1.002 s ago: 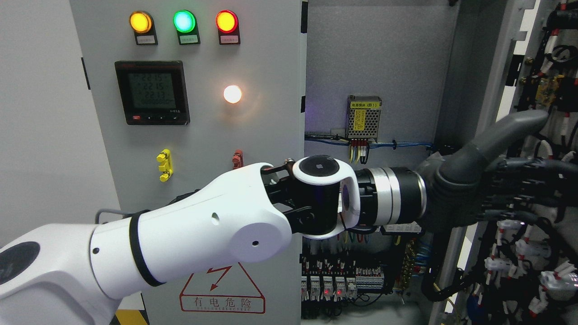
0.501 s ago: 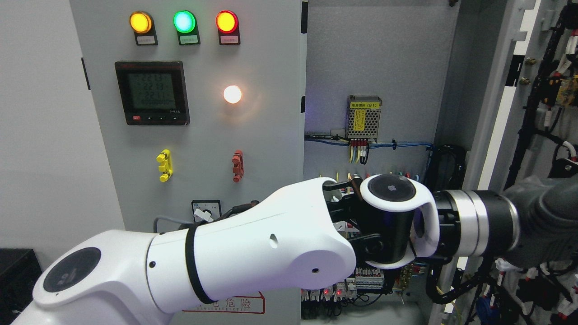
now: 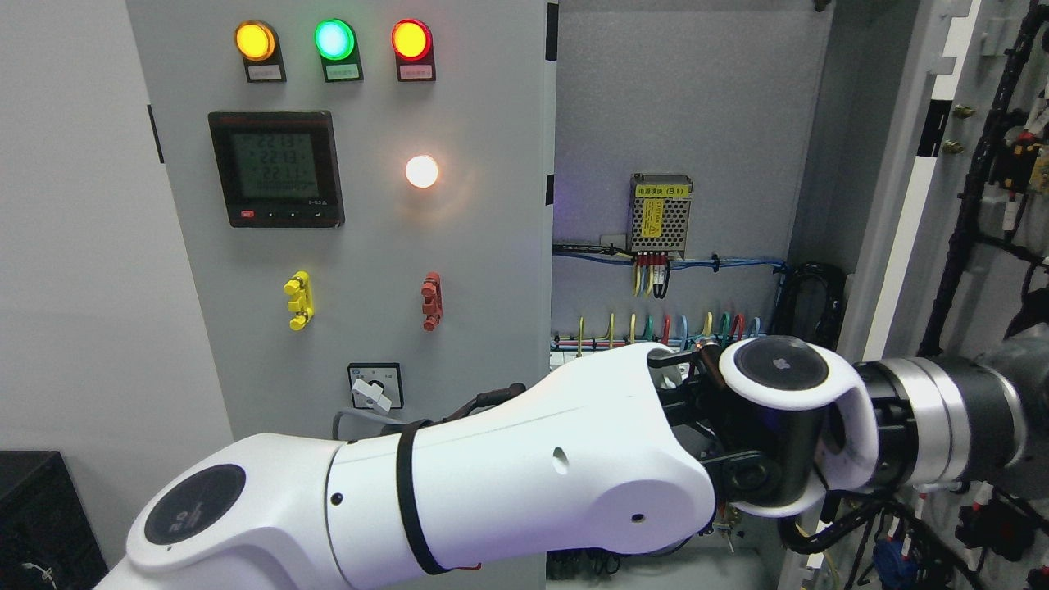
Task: Open door with both hands
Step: 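Keep pushing the button-panel door wide open with the left arm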
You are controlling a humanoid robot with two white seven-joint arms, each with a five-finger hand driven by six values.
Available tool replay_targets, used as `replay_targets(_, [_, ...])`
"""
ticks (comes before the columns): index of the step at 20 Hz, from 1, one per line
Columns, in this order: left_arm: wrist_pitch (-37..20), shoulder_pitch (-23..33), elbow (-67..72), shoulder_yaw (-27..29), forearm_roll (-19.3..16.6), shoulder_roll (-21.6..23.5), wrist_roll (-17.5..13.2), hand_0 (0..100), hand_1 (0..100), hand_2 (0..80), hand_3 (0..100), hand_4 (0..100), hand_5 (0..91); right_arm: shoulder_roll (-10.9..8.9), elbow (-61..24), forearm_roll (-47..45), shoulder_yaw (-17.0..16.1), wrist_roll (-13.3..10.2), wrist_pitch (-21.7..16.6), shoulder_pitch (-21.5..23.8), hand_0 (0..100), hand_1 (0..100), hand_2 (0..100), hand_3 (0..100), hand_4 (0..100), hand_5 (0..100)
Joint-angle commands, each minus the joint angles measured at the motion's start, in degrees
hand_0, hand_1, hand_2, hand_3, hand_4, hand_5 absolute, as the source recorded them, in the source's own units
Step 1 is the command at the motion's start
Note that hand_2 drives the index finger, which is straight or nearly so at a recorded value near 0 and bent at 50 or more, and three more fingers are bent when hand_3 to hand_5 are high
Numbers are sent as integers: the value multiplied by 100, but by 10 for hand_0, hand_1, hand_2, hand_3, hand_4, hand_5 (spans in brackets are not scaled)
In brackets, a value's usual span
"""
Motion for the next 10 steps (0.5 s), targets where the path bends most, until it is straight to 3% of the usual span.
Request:
replay_targets(1, [15, 159, 173, 101, 3, -296, 48, 0, 0, 0, 0, 0, 0, 5, 0, 0, 0, -21, -3, 0, 0, 0, 0, 0, 0, 0])
replay_targets(4, [112, 343, -107, 267, 11, -130, 31, 0, 0, 0, 0, 0, 0, -3, 0, 0, 0, -21, -3, 0, 0, 0, 0, 0, 0, 0])
replay_targets(7, [480, 949, -1071, 539, -6, 992, -5, 0, 0, 0, 0, 0, 0, 5, 0, 0, 0, -21, -3, 0, 0, 0, 0, 0, 0, 0])
replay_targets(10, [780, 1572, -2214, 655, -172, 2449, -66, 0, 0, 0, 0, 0, 0, -3, 0, 0, 0, -21, -3, 0, 0, 0, 0, 0, 0, 0])
